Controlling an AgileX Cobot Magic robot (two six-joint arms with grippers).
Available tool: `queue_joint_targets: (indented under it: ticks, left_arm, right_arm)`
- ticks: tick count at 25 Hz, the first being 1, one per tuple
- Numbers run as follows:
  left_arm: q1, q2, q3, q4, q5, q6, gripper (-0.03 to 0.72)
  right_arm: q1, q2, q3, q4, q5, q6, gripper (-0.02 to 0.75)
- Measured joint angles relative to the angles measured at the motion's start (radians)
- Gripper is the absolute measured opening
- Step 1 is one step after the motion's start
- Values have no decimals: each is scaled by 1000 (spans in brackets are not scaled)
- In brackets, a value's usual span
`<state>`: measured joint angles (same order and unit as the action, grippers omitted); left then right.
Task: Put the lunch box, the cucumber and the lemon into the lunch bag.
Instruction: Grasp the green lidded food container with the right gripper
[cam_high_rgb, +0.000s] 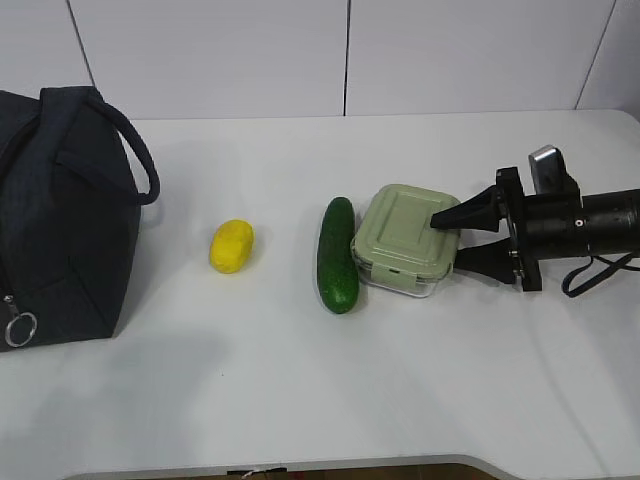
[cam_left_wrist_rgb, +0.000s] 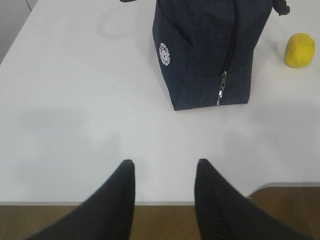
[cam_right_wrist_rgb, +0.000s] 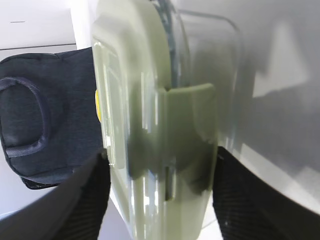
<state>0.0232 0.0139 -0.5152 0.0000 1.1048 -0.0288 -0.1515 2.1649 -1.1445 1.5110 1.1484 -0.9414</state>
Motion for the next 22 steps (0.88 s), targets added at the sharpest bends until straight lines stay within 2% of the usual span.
queue_joint_targets:
  ticks: [11, 16, 22]
  left_arm:
    - [0, 0, 0, 0, 0, 0, 265]
    - [0, 0, 0, 0, 0, 0, 265]
    - [0, 0, 0, 0, 0, 0, 265]
  right_arm:
    - [0, 0, 0, 0, -22, -3, 476]
    - [12, 0, 0, 0, -37, -15, 440]
    - [34, 0, 0, 10, -50, -29, 434]
